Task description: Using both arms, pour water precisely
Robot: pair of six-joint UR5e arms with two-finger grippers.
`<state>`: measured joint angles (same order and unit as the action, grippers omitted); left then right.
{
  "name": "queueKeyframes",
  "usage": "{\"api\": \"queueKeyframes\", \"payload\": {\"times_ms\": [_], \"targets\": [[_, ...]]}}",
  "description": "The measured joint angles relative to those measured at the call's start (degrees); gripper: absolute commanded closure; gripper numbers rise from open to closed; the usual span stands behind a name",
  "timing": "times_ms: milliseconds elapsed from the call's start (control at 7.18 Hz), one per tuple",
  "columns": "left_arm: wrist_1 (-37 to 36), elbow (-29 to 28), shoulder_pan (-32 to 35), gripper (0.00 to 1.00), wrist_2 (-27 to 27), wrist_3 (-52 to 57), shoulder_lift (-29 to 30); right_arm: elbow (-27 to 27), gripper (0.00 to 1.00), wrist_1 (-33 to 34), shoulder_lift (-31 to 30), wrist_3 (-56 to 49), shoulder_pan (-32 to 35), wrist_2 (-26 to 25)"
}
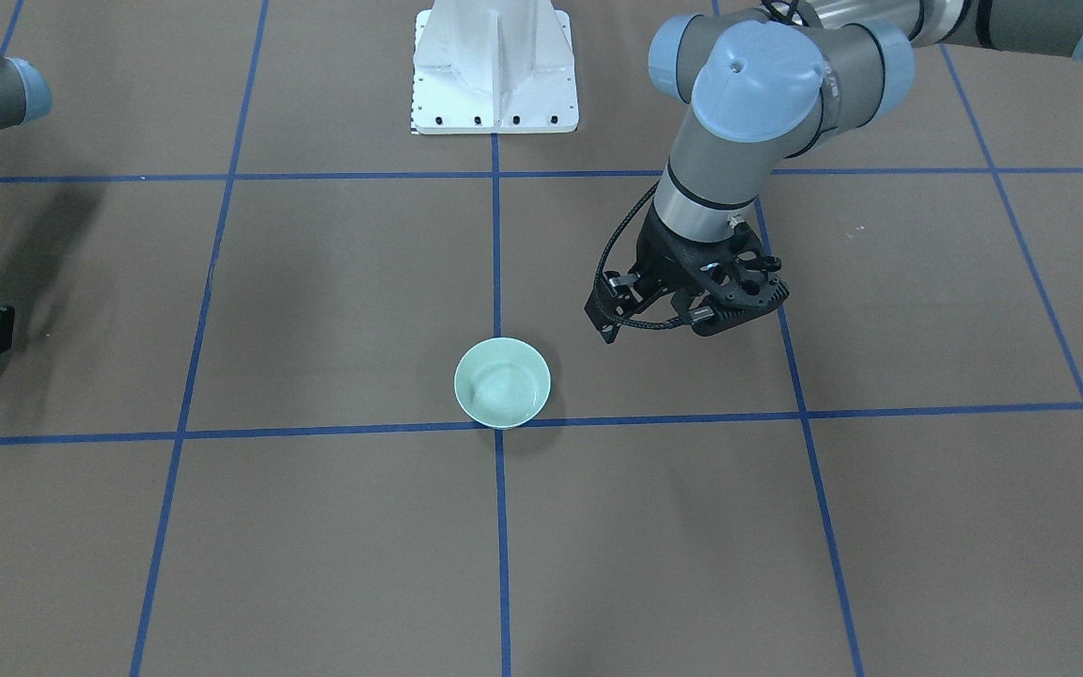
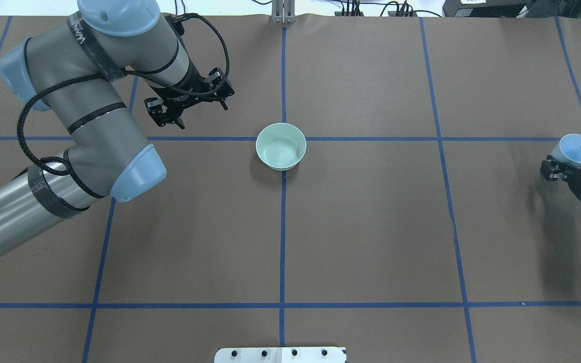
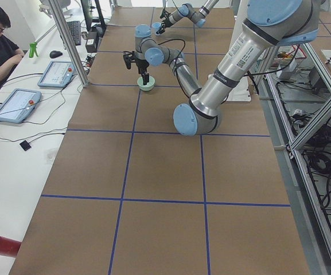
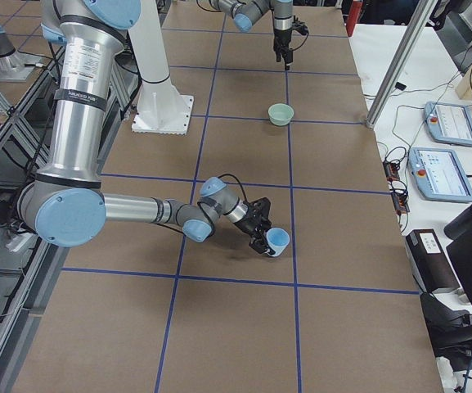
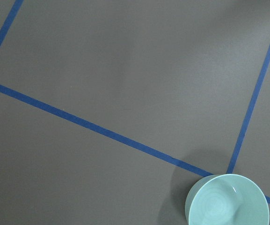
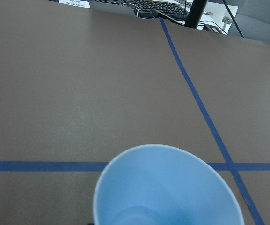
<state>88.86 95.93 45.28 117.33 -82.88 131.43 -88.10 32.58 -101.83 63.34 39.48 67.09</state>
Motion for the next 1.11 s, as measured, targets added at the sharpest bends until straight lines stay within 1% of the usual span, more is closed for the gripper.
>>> {"api": "queueKeyframes", "payload": {"times_ms": [139,418,697,836,975,1115], "targets": [[0.00,-0.03,-0.01,0.00,0.00,0.00,0.02,0.00,1.00,0.02,0.28,-0.52,0.48,0.47],[0.00,0.04,0.06,0.00,0.08,0.01,0.05,-0.43,1.00,-0.02,1.24,-3.92,3.28,3.27],[0.00,1.93,0.90,0.00,0.30,2.18,-0.92,-2.87,1.00,-0.05,2.84,-6.95,7.05,9.17],[-0.05,4.54,2.33,0.00,0.38,7.15,-3.89,-4.92,1.00,-0.02,4.17,-8.44,8.61,11.40],[0.05,6.61,4.24,0.00,0.42,13.33,-7.85,-7.02,1.00,0.06,5.90,-9.18,9.44,12.46],[0.29,7.45,6.44,0.00,0.46,19.14,-11.25,-8.71,1.00,0.12,8.19,-10.11,9.71,13.59]]}}
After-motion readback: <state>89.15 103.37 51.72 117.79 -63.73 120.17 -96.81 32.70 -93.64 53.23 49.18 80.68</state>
